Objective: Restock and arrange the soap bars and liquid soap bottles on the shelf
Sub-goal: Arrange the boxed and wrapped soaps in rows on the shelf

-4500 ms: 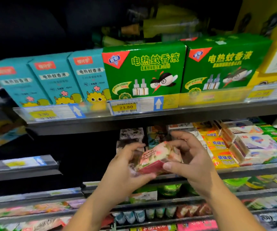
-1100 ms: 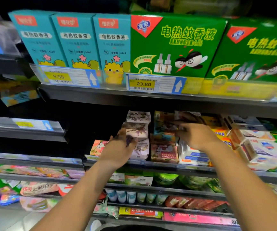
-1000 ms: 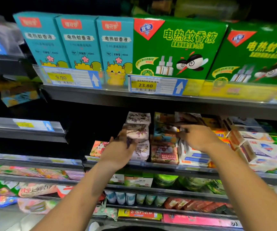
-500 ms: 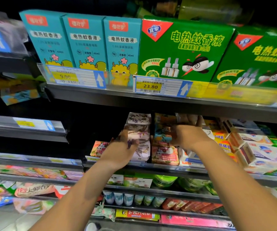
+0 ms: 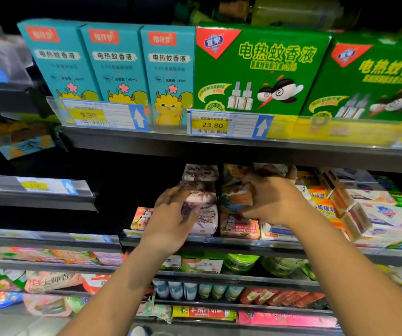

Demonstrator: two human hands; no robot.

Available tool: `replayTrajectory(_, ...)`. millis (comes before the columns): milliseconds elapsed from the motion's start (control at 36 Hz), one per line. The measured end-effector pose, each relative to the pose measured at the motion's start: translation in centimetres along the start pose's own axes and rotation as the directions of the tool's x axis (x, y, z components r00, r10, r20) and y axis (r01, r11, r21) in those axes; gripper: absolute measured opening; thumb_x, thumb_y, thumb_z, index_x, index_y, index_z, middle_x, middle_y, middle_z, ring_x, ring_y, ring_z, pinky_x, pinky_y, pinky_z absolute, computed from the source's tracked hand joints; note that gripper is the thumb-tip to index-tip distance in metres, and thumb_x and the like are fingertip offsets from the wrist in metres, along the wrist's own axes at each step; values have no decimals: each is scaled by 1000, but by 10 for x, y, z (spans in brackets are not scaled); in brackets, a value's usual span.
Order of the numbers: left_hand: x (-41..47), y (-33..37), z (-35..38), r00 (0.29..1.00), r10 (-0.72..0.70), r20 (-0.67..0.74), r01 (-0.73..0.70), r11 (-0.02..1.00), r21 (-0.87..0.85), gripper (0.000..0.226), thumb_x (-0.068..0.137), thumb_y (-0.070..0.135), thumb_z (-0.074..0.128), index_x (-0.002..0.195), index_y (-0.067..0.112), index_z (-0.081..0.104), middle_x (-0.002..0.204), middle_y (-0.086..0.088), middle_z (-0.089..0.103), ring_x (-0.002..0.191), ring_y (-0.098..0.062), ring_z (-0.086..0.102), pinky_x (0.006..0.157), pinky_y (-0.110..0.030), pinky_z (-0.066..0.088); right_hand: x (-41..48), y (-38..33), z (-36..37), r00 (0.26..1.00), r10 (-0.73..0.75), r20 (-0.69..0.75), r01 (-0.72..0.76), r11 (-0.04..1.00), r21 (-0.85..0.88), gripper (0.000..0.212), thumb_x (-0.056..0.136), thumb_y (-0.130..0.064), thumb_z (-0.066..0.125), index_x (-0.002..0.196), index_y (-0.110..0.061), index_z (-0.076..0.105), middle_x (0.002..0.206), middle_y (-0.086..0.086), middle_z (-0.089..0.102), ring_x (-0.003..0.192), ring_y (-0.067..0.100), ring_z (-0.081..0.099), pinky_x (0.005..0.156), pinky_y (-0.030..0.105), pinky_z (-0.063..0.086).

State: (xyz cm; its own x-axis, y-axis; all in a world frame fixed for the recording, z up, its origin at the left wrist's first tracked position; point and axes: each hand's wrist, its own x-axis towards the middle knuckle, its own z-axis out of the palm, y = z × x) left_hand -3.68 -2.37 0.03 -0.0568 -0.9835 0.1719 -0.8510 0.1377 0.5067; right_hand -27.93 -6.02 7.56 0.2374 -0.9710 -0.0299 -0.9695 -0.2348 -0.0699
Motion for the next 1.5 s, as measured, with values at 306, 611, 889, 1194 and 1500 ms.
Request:
replayTrajectory(306, -16, 21, -11, 915, 398, -71, -402, 877, -263, 70, 80, 43, 80, 138, 48, 40, 144, 30, 31, 139, 9, 25, 109, -4, 21, -71, -13, 32, 972, 192, -135, 25, 487, 873, 45, 67, -57, 78, 107, -49, 59, 107, -7, 69, 99, 14, 67, 83, 36, 58)
replayTrajectory(611, -33, 50, -13, 990, 130, 61, -37, 639, -768, 33, 79, 34, 74, 109, 26, 62, 97, 16, 72, 90, -7, 70, 73, -22, 57, -96, -22, 40, 986, 162, 40, -57, 106, 993, 32, 82, -44, 77, 104, -23, 70, 103, -6, 75, 98, 8, 69, 82, 21, 54)
replayTrajectory(889, -37, 56, -7, 990, 83, 115, 50, 558, -829, 29, 88, 31, 72, 115, 27, 63, 108, 12, 69, 99, -6, 67, 79, -22, 56, -92, -31, 50, 967, 255, -22, 16, 27, 1000, 27, 96, -17, 61, 100, -43, 68, 107, -16, 66, 108, 13, 63, 85, 33, 56)
replayTrajectory(1194, -43, 34, -24, 987, 157, 42, -104, 808, -580, 60, 69, 42, 80, 113, 70, 51, 113, 26, 60, 105, -6, 60, 86, -22, 53, -89, -21, 54, 983, -178, 54, -118, -376, 919, 82, 45, -35, 99, 122, -23, 70, 123, 18, 66, 96, 34, 70, 74, 31, 60)
replayTrajectory(1500, -55, 47, -27, 985, -33, 168, 164, 476, -864, 39, 71, 17, 69, 110, 17, 61, 91, 13, 75, 86, -2, 69, 72, -17, 55, -88, -46, 47, 996, 89, 19, -11, -95, 995, 41, 74, -57, 78, 102, -28, 74, 106, 2, 74, 102, 20, 69, 84, 32, 57)
